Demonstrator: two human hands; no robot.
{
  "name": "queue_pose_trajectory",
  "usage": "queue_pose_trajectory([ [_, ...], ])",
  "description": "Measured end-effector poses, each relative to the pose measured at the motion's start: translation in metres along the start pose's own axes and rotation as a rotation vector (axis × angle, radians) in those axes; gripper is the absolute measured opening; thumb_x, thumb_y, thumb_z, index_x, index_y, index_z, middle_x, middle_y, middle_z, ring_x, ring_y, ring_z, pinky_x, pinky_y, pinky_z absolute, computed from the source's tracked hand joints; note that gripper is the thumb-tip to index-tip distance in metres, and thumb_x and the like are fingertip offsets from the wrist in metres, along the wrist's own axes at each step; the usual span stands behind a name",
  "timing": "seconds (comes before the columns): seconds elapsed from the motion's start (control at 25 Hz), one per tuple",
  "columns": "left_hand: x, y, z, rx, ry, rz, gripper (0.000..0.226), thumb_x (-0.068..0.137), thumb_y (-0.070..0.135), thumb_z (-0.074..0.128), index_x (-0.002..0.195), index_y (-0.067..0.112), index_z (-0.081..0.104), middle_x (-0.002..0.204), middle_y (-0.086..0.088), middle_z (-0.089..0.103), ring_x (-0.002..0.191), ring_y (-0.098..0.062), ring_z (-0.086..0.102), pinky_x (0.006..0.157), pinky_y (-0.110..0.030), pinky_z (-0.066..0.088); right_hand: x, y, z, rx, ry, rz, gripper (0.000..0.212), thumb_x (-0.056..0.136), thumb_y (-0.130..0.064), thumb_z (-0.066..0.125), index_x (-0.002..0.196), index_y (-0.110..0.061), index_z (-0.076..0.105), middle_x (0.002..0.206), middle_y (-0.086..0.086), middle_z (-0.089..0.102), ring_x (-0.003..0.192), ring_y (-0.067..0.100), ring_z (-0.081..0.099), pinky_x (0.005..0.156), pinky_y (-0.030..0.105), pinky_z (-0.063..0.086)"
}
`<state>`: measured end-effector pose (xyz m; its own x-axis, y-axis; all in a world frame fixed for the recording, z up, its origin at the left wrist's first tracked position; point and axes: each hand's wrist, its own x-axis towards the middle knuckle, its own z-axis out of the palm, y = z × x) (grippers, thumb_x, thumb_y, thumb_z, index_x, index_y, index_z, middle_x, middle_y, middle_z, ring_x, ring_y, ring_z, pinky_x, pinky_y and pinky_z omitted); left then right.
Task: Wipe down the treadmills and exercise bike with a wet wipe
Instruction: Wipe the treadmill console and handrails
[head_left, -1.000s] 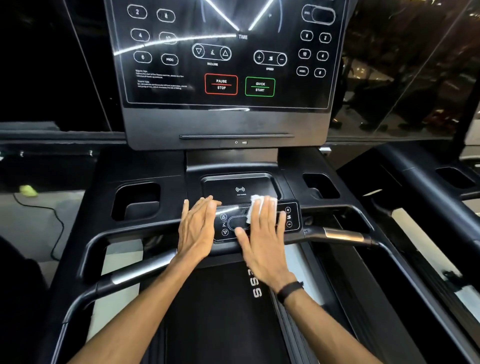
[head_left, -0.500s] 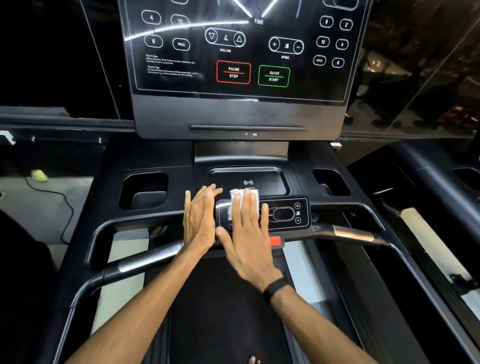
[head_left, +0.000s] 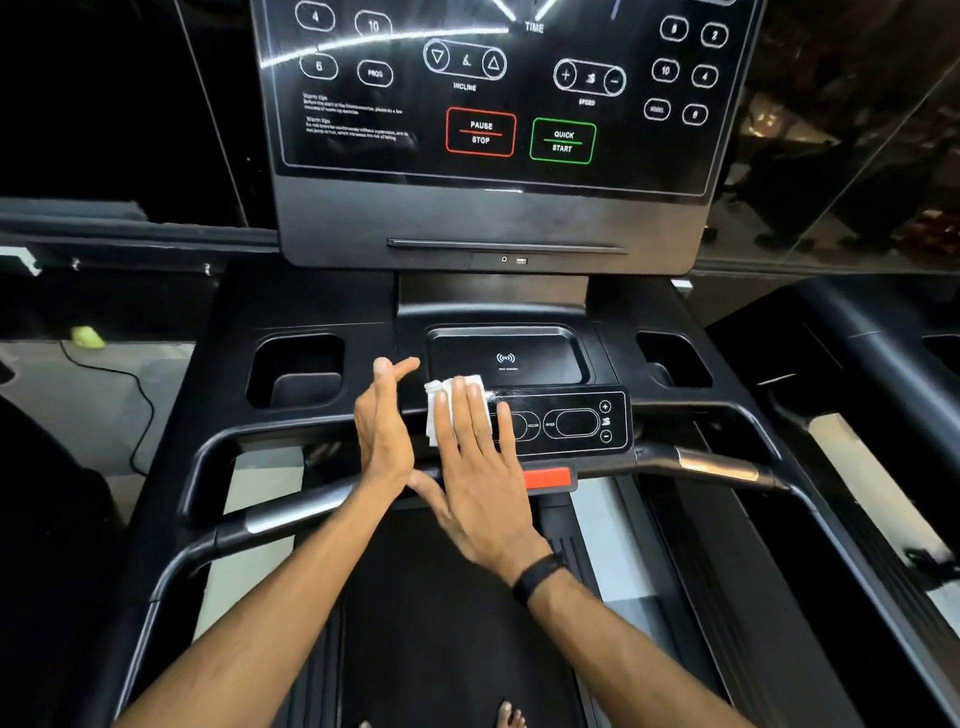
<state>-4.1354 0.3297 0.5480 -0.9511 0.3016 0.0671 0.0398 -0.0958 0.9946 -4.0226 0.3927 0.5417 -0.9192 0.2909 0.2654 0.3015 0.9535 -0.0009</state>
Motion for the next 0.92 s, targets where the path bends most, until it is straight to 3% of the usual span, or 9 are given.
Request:
queue_pose_trajectory([
  [0.12, 0.0, -0.002, -0.001, 0.021, -0.016, 0.028, 0.076, 0.094, 0.065, 0.024, 0.117, 0.012, 0.073, 0.098, 0.018, 0.072, 0.106, 0.009, 0.06, 0.119, -0.046, 0.029, -0.037, -0.002, 0.008, 0.053, -0.021, -0.047, 0.077, 0.106, -0.056, 0.03, 0.16, -0.007, 0.005, 0.169, 0.012, -0.004, 0.156, 0.028, -0.004, 0.124, 0.051, 0.006],
  [0.24, -0.005, 0.002, 0.003, 0.045, -0.043, 0.07, 0.075, 0.095, 0.061, 0.023, 0.119, 0.009, 0.071, 0.081, 0.016, 0.06, 0.092, 0.016, 0.06, 0.121, -0.05, 0.025, -0.065, -0.005, 0.015, 0.046, -0.025, -0.06, 0.076, 0.106, -0.052, 0.035, 0.161, -0.009, 0.005, 0.169, 0.01, -0.003, 0.156, 0.026, -0.002, 0.122, 0.05, 0.01],
  [0.48, -0.003, -0.002, 0.0, 0.094, -0.07, 0.034, 0.075, 0.093, 0.067, 0.022, 0.117, 0.018, 0.073, 0.112, 0.009, 0.072, 0.124, -0.008, 0.057, 0.117, -0.049, 0.03, -0.004, 0.004, 0.0, 0.017, 0.007, -0.023, 0.075, 0.106, -0.054, 0.028, 0.16, -0.008, 0.003, 0.169, 0.011, -0.004, 0.156, 0.025, -0.007, 0.125, 0.05, 0.0],
  [0.6, -0.01, 0.002, 0.005, 0.173, -0.159, 0.129, 0.074, 0.095, 0.059, 0.02, 0.119, 0.011, 0.071, 0.116, 0.013, 0.068, 0.117, 0.017, 0.051, 0.123, -0.039, 0.019, -0.041, 0.002, 0.008, 0.041, -0.031, -0.042, 0.078, 0.105, -0.056, 0.031, 0.161, -0.008, 0.004, 0.169, 0.01, -0.005, 0.156, 0.025, -0.005, 0.125, 0.051, 0.003],
  [0.72, -0.012, 0.001, 0.009, 0.282, -0.232, 0.192, 0.073, 0.096, 0.059, 0.018, 0.123, 0.014, 0.068, 0.122, 0.005, 0.068, 0.118, 0.018, 0.05, 0.126, -0.036, 0.011, -0.032, 0.008, 0.008, -0.016, -0.018, -0.048, 0.075, 0.106, -0.056, 0.025, 0.161, -0.01, 0.006, 0.169, 0.009, -0.002, 0.156, 0.024, -0.005, 0.124, 0.052, 0.004],
  [0.8, -0.01, -0.001, 0.01, 0.308, -0.208, 0.181, 0.074, 0.094, 0.058, 0.016, 0.126, 0.014, 0.066, 0.119, 0.008, 0.066, 0.112, 0.029, 0.042, 0.125, -0.033, 0.012, -0.011, 0.013, 0.001, -0.025, -0.006, -0.046, 0.072, 0.107, -0.053, 0.023, 0.161, -0.01, 0.005, 0.169, 0.01, -0.001, 0.156, 0.025, -0.006, 0.125, 0.051, -0.001],
  [0.92, -0.009, -0.004, 0.01, 0.312, -0.147, 0.224, 0.073, 0.097, 0.056, 0.016, 0.128, 0.01, 0.064, 0.118, 0.01, 0.065, 0.114, 0.015, 0.052, 0.124, -0.033, 0.016, 0.01, 0.015, -0.007, 0.01, -0.009, -0.072, 0.071, 0.102, -0.041, 0.035, 0.16, -0.007, 0.011, 0.167, 0.012, 0.013, 0.155, 0.029, 0.004, 0.125, 0.052, -0.003],
])
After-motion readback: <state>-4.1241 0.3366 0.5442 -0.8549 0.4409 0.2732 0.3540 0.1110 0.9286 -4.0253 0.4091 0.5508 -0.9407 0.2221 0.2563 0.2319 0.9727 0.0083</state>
